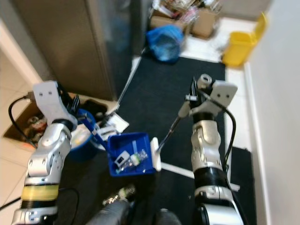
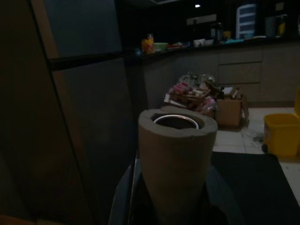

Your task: Sweep floor

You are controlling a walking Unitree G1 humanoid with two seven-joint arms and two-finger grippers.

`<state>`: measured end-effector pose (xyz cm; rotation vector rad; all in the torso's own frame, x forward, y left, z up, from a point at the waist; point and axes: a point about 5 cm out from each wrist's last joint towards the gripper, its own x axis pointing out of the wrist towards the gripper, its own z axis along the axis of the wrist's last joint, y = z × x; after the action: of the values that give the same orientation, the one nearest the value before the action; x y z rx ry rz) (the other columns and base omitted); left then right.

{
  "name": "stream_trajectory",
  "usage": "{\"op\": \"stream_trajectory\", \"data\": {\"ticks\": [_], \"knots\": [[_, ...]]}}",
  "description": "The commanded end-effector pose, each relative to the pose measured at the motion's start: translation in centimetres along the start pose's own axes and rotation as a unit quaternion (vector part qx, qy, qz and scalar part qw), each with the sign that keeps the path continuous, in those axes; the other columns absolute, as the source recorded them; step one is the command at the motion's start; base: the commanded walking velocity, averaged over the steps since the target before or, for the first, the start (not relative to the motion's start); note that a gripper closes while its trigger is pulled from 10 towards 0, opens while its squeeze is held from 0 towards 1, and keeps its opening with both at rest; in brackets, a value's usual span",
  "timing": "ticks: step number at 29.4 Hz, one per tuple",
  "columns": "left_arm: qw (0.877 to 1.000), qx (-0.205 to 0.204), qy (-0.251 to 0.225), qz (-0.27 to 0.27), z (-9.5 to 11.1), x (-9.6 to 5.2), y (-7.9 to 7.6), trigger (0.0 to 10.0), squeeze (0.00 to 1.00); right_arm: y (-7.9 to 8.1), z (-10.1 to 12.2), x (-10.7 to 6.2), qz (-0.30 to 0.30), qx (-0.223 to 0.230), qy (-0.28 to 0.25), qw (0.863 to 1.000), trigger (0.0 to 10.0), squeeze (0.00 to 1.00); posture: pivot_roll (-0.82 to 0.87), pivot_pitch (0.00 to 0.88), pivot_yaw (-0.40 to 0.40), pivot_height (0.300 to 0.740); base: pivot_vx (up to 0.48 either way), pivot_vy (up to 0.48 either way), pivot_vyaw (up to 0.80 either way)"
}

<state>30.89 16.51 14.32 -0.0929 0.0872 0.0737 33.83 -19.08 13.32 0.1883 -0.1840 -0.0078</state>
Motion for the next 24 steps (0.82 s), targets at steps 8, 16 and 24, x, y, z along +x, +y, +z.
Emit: {"op": "stream_trajectory", "data": {"ticks": [8,16,24], "knots": [[1.000,-0.011,-0.015,-0.006,0.78,-0.07,-0.49,10.0,0.00,0.08,0.32,0.14,0.001,0.006,-0.007,1.000,10.0,0.00,0.06,0.055,-0.015,0.740,0.000,0.000,0.80],[1.000,-0.012,-0.011,-0.010,0.58,-0.10,-0.72,10.0,0.00,0.07,0.30,0.14,0.002,0.006,-0.007,1.000,10.0,0.00,0.06,0.055,-0.015,0.740,0.000,0.000,0.80],[1.000,-0.012,-0.008,-0.012,0.52,-0.20,-0.83,10.0,0.00,0.23,0.22,0.11,0.005,0.007,-0.005,1.000,10.0,0.00,0.07,0.058,-0.017,0.740,0.000,0.000,0.80]]}}
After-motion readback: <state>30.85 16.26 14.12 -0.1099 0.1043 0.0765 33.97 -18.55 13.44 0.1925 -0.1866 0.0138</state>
